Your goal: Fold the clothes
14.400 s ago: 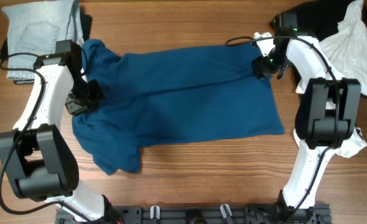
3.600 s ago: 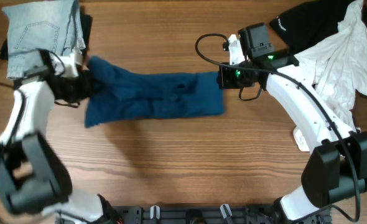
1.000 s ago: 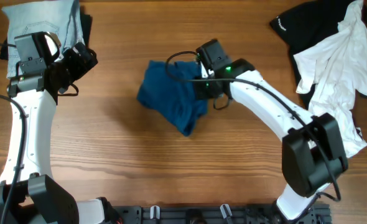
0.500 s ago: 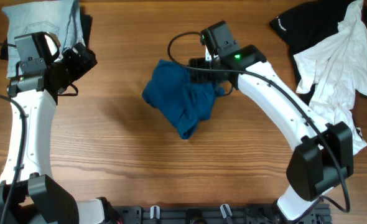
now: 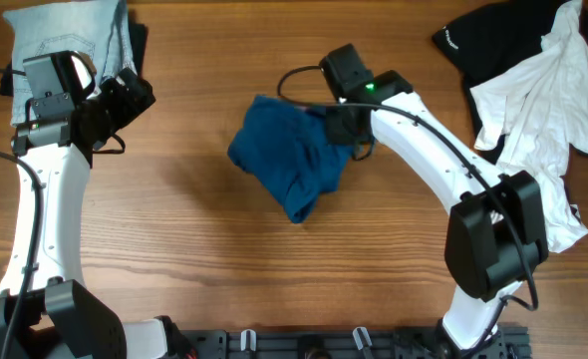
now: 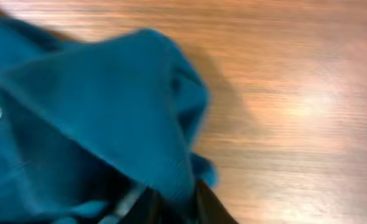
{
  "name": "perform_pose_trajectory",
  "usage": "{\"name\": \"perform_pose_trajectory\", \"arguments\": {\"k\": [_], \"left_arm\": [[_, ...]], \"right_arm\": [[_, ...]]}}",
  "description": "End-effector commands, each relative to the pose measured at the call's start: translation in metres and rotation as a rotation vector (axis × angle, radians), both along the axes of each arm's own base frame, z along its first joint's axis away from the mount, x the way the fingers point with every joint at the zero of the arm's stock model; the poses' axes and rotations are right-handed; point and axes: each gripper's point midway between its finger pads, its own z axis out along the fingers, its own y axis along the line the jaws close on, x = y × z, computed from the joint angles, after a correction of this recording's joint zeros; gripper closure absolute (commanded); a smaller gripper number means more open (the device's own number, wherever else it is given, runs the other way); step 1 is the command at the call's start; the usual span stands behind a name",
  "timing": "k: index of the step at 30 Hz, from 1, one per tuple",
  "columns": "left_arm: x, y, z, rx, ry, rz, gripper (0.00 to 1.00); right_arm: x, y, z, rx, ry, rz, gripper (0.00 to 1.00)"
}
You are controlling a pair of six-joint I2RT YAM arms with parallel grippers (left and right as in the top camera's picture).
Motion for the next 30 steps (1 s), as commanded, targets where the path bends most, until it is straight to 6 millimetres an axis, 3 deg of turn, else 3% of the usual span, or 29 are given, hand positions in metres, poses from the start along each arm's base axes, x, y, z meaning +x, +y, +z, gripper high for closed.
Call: {"name": "perform_pose_trajectory", "arguments": {"k": [1, 3, 7, 9, 13, 15, 16, 19, 24, 27, 30], "left_arm": [[0.002, 0.003, 0.001, 0.024, -0.004, -0.010, 0.00], [0.002, 0.003, 0.000, 0.024, -0.003, -0.010, 0.00], [0.002, 0.003, 0.000, 0.024, -0.003, -0.010, 0.00], [0.001, 0.003, 0.000, 0.023, -0.001, -0.010, 0.00], [-0.001, 0.002, -0.001, 0.021, 0.008, -0.010, 0.00], [-0.001, 0.002, -0.002, 0.020, 0.012, -0.010, 0.00], [-0.001, 0.002, -0.002, 0.021, 0.011, -0.010, 0.00], [-0.001, 0.002, -0.002, 0.020, 0.011, -0.010, 0.00], [-0.001, 0.002, -0.002, 0.020, 0.011, -0.010, 0.00], [-0.001, 0.002, -0.002, 0.020, 0.011, -0.010, 0.00], [-0.001, 0.002, -0.002, 0.020, 0.011, -0.010, 0.00]], "right_arm": [[-0.014, -0.038, -0.025, -0.046, 0.076, -0.106, 0.89], [-0.034, -0.050, -0.049, -0.028, 0.160, -0.130, 0.91], [-0.043, -0.044, -0.053, 0.043, 0.212, -0.072, 0.84], [-0.034, -0.027, -0.034, 0.129, 0.183, -0.008, 0.75], [-0.017, -0.007, 0.028, 0.244, 0.041, 0.072, 0.61], [-0.019, 0.003, 0.064, 0.294, -0.048, 0.191, 0.47], [-0.023, 0.012, 0.071, 0.318, -0.061, 0.317, 0.46], [-0.035, 0.025, 0.062, 0.328, -0.040, 0.469, 0.45], [-0.058, 0.059, 0.019, 0.364, 0.030, 0.663, 0.45], [-0.055, 0.067, -0.002, 0.358, 0.023, 0.704, 0.45], [-0.046, 0.069, -0.008, 0.347, -0.003, 0.704, 0.46]]}}
